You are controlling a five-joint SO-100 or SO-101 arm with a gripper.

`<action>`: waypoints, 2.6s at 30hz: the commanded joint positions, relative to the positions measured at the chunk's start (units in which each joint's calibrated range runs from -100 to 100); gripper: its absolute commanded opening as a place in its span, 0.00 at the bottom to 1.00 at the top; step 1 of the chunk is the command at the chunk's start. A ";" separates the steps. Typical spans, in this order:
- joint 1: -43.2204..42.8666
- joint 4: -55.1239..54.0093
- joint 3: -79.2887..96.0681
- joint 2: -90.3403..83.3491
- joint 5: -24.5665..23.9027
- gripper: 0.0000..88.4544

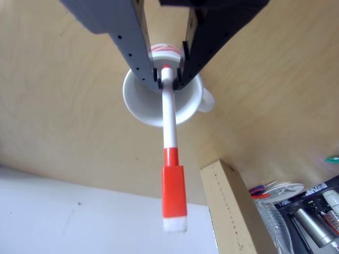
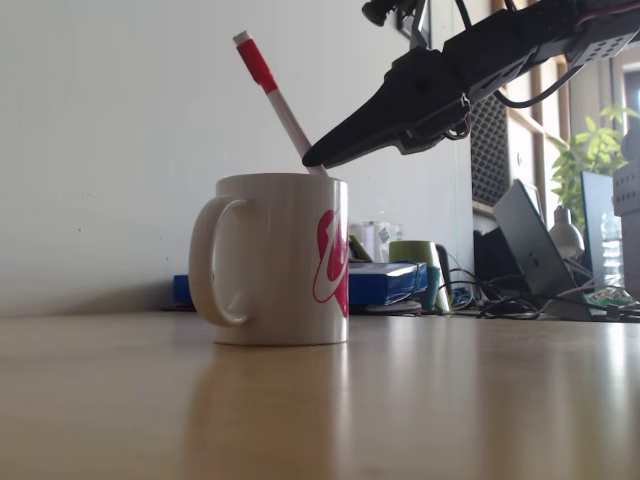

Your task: Grab the pen and place it in the cup.

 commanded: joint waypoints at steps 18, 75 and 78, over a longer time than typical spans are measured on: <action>2.11 -7.55 1.05 12.01 0.35 0.02; 3.36 -8.58 0.24 15.17 -1.01 0.22; 3.36 -8.58 0.24 15.17 -1.01 0.22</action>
